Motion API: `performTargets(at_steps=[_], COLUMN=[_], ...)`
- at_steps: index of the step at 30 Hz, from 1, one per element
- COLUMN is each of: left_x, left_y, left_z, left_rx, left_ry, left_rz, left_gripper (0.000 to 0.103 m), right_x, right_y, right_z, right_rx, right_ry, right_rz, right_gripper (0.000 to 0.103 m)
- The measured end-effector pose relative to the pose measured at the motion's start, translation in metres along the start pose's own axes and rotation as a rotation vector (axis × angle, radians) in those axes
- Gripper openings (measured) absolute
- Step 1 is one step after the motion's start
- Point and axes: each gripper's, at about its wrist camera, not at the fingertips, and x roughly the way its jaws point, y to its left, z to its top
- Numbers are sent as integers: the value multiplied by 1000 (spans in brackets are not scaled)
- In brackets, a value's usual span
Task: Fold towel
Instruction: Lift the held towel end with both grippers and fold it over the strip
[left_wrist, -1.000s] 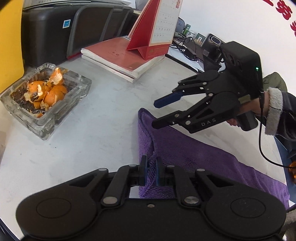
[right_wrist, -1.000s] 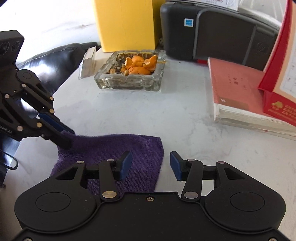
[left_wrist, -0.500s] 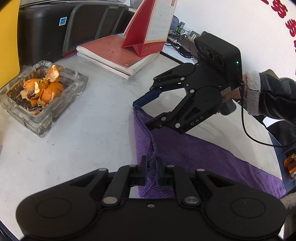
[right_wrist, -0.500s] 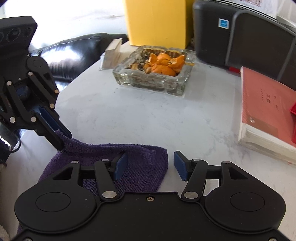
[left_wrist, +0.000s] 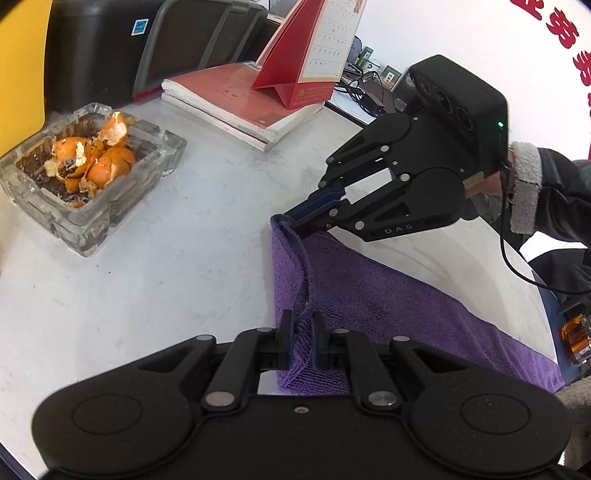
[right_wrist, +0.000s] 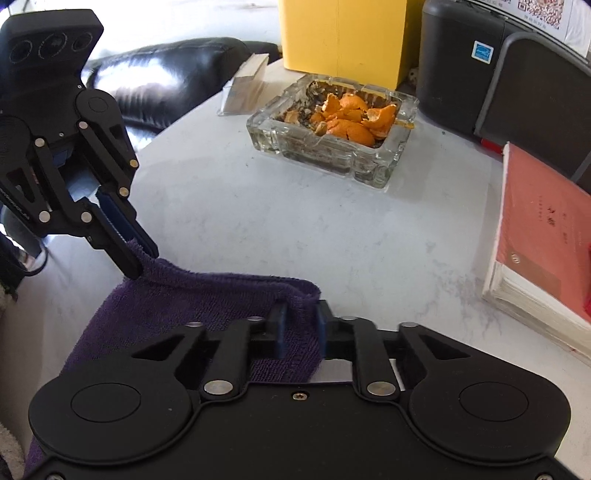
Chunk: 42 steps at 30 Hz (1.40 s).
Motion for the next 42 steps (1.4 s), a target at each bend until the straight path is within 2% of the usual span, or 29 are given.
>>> performTargets(at_steps=[3, 8, 13, 19, 27, 34, 37, 42], left_x=[-6, -21, -37, -49, -38, -9, 9, 37], left_y=[-2, -14, -38, -96, -198, -278, -308, -353], left_z=[-1, 1, 10, 15, -6, -35, -48, -71], left_rx=[2, 38, 114, 260, 394, 390, 399, 447], left_ry=[-30, -74, -107, -98, -28, 60, 101, 139], left_rz=[-4, -69, -168, -305, -466, -540, -534, -478], left_gripper=[8, 8, 8, 8, 8, 8, 8, 8], right_x=[-5, -33, -87, -146, -213, -255, -267, -275], right_y=[10, 24, 49, 88, 157, 209, 227, 242], right_z=[1, -1, -14, -43, -121, -197, -234, -283], right_rx=[26, 147, 249, 333, 505, 624, 664, 700], right_ry=[-11, -56, -103, -139, -219, -270, -275, -273], right_rz=[-62, -158, -291, -431, -576, -628, -627, -596], right_gripper=[7, 7, 7, 7, 7, 7, 7, 7])
